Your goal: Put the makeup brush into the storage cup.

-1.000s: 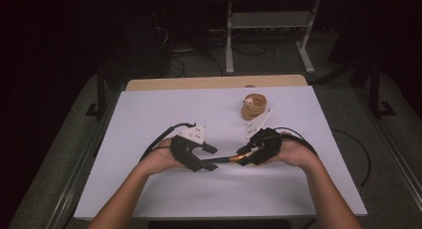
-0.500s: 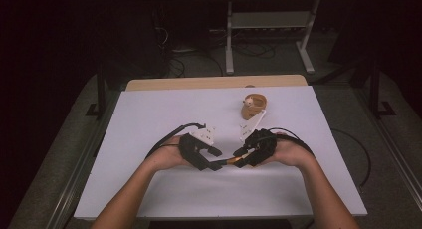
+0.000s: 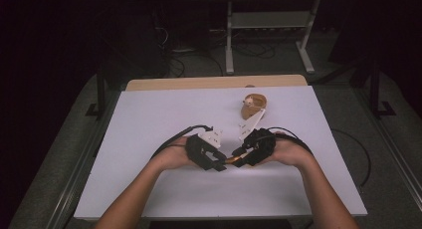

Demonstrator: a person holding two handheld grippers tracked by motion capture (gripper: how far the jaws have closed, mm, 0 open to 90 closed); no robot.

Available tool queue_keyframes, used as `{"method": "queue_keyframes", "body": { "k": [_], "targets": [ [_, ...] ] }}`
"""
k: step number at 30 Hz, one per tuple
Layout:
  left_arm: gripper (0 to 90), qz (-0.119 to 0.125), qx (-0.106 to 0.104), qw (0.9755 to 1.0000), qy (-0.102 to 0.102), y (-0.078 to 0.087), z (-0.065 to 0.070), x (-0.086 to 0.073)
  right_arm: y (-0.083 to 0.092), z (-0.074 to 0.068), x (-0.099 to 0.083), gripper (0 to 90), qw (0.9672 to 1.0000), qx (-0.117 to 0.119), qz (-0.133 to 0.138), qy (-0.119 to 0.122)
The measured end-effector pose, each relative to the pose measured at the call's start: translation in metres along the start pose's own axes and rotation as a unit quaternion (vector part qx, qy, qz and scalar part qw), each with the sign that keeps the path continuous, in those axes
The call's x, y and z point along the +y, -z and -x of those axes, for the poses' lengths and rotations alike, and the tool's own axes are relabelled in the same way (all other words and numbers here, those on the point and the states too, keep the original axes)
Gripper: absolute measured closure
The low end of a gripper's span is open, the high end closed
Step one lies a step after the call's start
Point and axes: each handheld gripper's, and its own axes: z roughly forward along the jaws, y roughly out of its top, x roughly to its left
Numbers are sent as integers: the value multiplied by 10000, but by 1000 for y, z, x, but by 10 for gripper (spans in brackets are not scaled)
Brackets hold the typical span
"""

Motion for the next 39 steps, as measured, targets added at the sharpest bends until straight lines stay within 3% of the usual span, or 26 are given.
{"method": "queue_keyframes", "body": {
  "k": [7, 16, 26, 35, 39],
  "targets": [
    [630, -70, 33, 9999, -89, -3, 0, 1, -2, 0, 1, 616, 10000, 24, -3, 32],
    [730, -57, 66, 9998, -154, -6, 0, 1, -1, 0, 1, 615, 10000, 23, 9, 27],
    [738, -46, 24, 9998, -210, -3, -1, 0, -2, 1, 0, 614, 9999, 99, 49, 7],
    [743, -67, 112, 9997, -193, -1, 2, 1, -5, 1, -1, 603, 9999, 107, 20, 108],
    [743, 11, 190, 9998, -113, 4, 3, 2, -2, 3, -3, 447, 9998, 33, 189, -3]
  ]
}}
